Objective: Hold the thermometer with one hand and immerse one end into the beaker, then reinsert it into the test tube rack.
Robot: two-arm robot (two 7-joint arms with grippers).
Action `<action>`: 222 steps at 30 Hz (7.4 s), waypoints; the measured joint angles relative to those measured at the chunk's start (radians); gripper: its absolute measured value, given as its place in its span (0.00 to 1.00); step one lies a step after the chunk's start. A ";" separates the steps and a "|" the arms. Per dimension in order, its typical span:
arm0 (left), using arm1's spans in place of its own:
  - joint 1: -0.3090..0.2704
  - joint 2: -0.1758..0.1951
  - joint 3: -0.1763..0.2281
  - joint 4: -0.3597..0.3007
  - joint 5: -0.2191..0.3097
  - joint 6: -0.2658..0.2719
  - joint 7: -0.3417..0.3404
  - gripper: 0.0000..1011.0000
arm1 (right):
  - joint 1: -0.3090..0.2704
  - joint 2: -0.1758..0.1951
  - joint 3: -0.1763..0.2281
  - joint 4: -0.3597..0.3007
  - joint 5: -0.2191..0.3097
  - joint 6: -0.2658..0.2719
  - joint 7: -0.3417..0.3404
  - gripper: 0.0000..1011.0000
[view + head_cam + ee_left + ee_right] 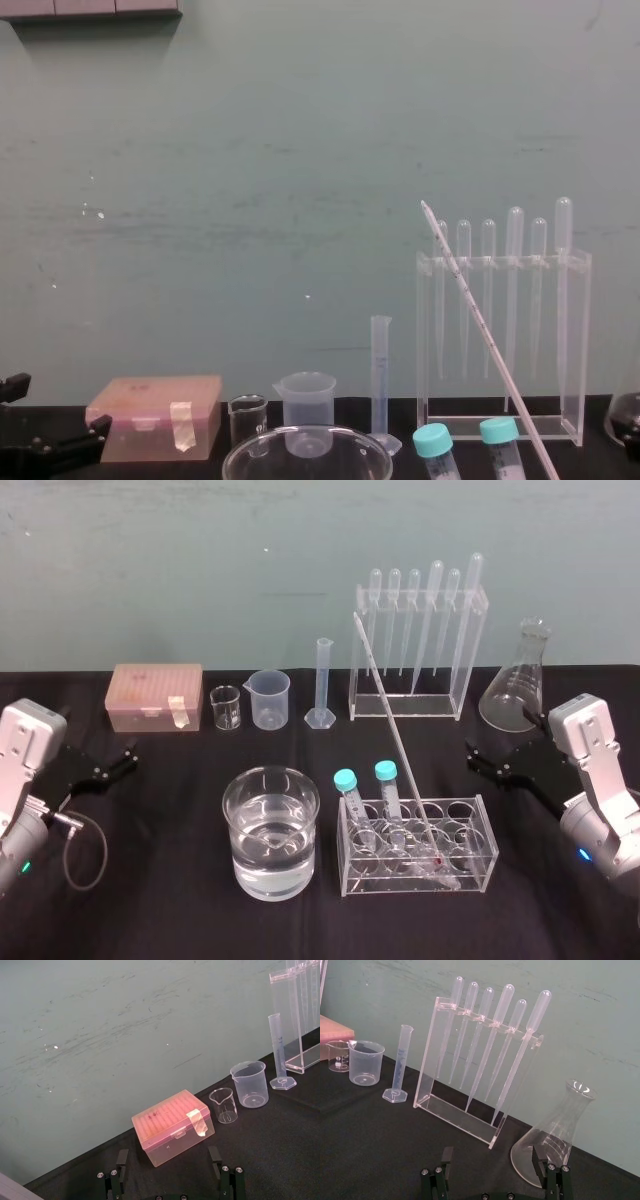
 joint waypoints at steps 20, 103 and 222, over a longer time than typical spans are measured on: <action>0.000 0.000 0.000 0.000 0.000 0.000 0.000 1.00 | 0.000 0.000 0.000 0.000 0.000 0.000 0.000 0.99; 0.000 0.000 0.000 0.000 0.000 0.000 0.000 1.00 | 0.272 -0.041 -0.056 -0.151 0.390 0.463 0.435 0.99; 0.000 0.000 0.000 0.000 0.000 0.000 0.000 1.00 | 0.442 -0.039 0.110 -0.170 0.629 0.253 0.650 0.06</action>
